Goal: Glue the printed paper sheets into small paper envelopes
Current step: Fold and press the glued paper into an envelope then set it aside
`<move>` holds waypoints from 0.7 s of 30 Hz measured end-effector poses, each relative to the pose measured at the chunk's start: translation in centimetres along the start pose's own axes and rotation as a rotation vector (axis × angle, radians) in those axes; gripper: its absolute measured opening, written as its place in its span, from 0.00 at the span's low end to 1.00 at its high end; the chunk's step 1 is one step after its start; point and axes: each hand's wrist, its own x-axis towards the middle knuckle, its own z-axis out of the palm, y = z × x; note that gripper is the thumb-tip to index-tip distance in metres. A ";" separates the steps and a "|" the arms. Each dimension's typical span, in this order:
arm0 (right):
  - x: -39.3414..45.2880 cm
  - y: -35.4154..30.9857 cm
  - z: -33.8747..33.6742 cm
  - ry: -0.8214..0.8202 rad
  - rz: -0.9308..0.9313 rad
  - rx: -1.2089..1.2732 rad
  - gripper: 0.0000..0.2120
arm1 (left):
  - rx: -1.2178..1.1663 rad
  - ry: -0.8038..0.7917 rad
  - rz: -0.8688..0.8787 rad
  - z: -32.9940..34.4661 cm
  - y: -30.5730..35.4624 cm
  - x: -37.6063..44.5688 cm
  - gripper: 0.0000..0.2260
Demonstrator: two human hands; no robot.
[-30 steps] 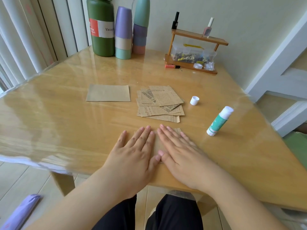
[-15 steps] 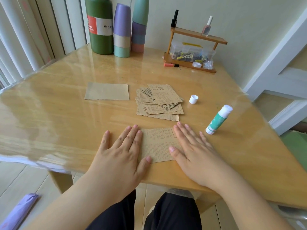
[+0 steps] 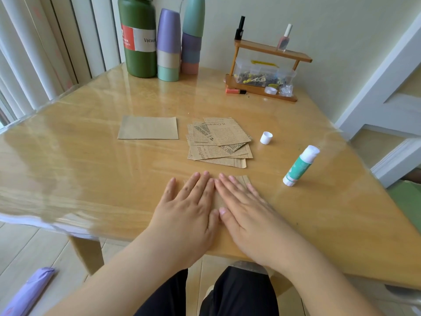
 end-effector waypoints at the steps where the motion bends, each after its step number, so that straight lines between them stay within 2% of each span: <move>1: 0.0 0.0 0.2 -0.008 -0.003 -0.029 0.35 | 0.008 -0.006 0.010 0.3 -0.1 0.1 0.38; 5: 0.0 0.3 0.3 -0.022 0.045 -0.074 0.37 | 0.029 -0.016 0.012 0.3 -0.5 0.0 0.38; 8: -0.2 1.3 -0.3 -0.042 0.158 -0.084 0.32 | 0.028 0.005 -0.044 0.6 -1.3 -0.6 0.40; 13: -0.4 1.8 -0.4 -0.048 0.194 -0.101 0.30 | 0.090 0.078 -0.068 0.8 -2.0 -0.7 0.33; 16: -0.4 1.7 -0.2 -0.028 0.199 -0.097 0.31 | 0.070 0.130 -0.050 1.4 -2.0 -0.7 0.29; 21: -0.4 1.8 0.2 0.013 0.192 -0.096 0.39 | 0.100 0.193 -0.060 1.9 -2.1 -0.7 0.28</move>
